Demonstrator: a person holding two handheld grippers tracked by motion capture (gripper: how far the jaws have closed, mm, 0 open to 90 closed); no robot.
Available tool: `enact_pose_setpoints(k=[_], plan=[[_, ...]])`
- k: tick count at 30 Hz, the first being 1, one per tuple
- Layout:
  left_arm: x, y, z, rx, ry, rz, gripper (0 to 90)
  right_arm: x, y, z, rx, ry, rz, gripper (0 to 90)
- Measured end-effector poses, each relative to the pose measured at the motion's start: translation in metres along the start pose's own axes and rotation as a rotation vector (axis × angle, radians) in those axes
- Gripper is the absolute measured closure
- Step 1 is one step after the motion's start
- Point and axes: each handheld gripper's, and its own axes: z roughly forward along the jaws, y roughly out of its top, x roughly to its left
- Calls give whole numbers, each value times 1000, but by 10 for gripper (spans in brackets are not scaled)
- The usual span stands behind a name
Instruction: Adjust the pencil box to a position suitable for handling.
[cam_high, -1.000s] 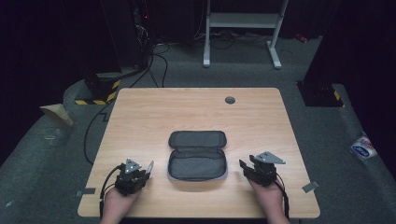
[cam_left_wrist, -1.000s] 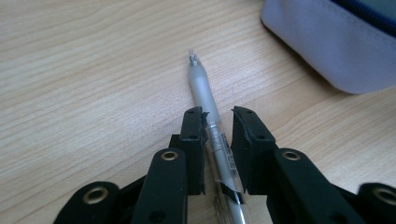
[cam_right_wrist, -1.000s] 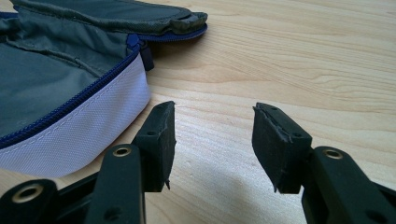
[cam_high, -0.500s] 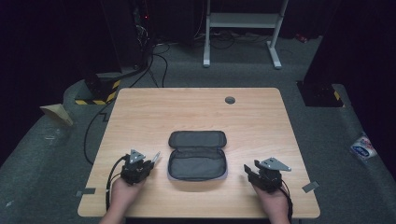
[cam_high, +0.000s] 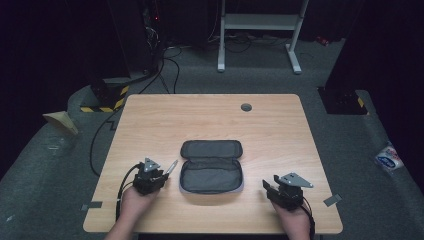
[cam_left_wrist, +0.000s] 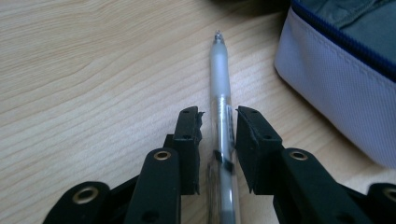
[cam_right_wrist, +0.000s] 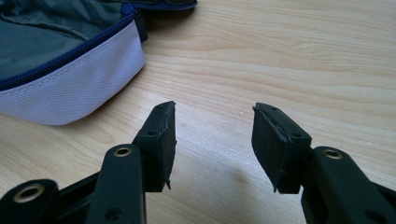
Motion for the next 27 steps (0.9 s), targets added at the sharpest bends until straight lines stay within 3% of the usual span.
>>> enact_pose_setpoints(k=[7,13,17,27], plan=[[-3,-5,1,-29,-4,19,777,3,3,9,14,18,-15,491],[-3,-7,1,-41,-5,54,791,0,3,16,40,25,-7,488],[0,-7,0,-41,-22,37,792,0,3,17,64,22,-14,483],[11,-9,-14,-118,-63,-9,792,1,4,21,106,-16,-45,473]])
